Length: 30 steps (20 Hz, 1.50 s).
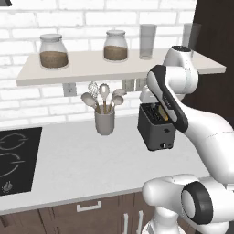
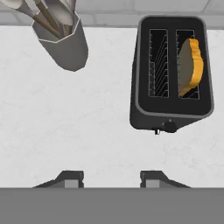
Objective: Start the toaster. Once the lever pops up, take the bread to the plate on the dining counter.
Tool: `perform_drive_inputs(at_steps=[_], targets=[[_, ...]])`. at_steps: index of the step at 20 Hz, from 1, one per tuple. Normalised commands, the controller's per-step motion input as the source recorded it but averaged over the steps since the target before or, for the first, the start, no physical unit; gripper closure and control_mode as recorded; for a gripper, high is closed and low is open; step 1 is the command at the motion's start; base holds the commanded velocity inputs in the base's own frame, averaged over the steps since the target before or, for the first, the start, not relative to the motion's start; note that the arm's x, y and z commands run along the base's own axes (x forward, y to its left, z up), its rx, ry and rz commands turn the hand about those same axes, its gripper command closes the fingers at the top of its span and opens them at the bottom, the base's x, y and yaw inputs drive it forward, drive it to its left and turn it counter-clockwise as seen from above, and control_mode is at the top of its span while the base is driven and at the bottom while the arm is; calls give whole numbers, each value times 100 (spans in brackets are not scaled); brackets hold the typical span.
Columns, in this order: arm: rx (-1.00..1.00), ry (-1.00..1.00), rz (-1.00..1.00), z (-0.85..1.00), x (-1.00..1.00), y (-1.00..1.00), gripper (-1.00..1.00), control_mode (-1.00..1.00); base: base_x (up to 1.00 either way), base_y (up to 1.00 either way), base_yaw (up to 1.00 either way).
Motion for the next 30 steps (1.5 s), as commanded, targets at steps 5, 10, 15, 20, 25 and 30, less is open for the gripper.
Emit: perform_drive_inputs(at_steps=[5,10,15,20,25,30], targets=[[0,0,0,0,-2,0,-100,-100,0,0,0],[0,0,0,0,-28,-4,-100,-100,0,0,0],[0,0,0,-21,-13,-35,-100,-100,0,0,0],[0,0,0,-38,1,-30,-100,-100,0,0,0],[0,0,0,-37,7,-24,-100,-100,0,0,0],[0,0,0,-44,10,-18,-100,-100,0,0,0]])
